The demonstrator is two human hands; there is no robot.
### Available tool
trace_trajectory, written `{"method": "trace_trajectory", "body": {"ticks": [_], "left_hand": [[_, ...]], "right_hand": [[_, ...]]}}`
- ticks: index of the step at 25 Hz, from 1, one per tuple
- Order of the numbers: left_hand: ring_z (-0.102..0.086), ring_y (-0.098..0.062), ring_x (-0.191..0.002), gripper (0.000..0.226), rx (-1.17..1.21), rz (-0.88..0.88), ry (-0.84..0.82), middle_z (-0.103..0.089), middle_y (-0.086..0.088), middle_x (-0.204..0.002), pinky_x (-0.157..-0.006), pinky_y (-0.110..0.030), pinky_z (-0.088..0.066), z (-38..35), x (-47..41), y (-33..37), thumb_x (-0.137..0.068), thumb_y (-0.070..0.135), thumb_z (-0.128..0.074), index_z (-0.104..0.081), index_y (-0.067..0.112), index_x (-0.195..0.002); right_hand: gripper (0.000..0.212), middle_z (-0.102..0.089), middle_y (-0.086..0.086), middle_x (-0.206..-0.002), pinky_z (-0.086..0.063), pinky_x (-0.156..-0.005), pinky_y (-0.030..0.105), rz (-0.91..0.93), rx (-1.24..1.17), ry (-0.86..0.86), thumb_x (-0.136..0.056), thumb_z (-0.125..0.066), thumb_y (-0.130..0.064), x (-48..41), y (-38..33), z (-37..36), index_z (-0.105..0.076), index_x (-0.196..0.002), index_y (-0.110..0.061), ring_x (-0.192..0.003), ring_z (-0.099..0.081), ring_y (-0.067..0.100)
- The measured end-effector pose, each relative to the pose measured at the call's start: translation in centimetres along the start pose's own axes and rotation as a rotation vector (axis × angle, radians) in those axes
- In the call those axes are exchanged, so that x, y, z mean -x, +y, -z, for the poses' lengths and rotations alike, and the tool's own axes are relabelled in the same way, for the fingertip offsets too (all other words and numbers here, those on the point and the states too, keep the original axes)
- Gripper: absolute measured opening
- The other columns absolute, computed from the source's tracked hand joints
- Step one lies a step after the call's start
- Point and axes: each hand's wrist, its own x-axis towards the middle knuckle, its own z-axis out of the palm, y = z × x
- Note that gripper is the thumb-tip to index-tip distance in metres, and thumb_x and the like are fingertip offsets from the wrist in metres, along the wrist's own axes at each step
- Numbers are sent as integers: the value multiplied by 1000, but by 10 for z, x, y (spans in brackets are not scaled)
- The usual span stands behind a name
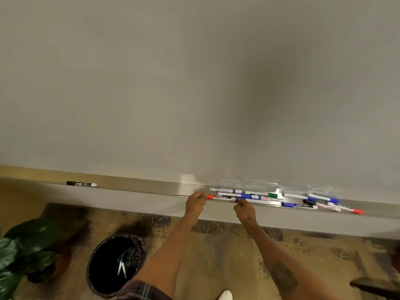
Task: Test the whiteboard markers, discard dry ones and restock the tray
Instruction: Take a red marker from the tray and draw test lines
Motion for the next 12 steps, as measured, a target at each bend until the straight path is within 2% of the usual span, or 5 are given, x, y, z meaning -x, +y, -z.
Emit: {"method": "trace_trajectory", "body": {"ticks": [6, 9, 12], "left_hand": [[-63, -21, -102, 42, -61, 6, 6, -63, -3, -112, -67, -20, -49, -9, -6, -6, -100, 22, -56, -51, 14, -141], [-64, -25, -108, 43, -64, 9, -1, -64, -4, -115, -67, -19, -50, -9, -10, -9, -99, 23, -57, -52, 14, -141], [-66, -23, -105, 40, -45, 13, 19, -66, -5, -114, -67, -19, -51, -5, -15, -13, -99, 22, -58, -55, 15, -138]], "right_hand": [[39, -61, 14, -122, -48, -96, 39, -6, -52, 23, -96, -53, -10, 5, -2, -7, -54, -135, -6, -108, -58, 29], [45, -63, 12, -112, -52, -97, 45, -12, -89, 10, -95, -54, -10, 5, 0, -14, -49, -140, -8, -101, -61, 28], [46, -62, 8, -102, -53, -95, 48, -21, -138, -2, -96, -52, -10, 7, 0, -17, -46, -142, -8, -97, -63, 28]]}}
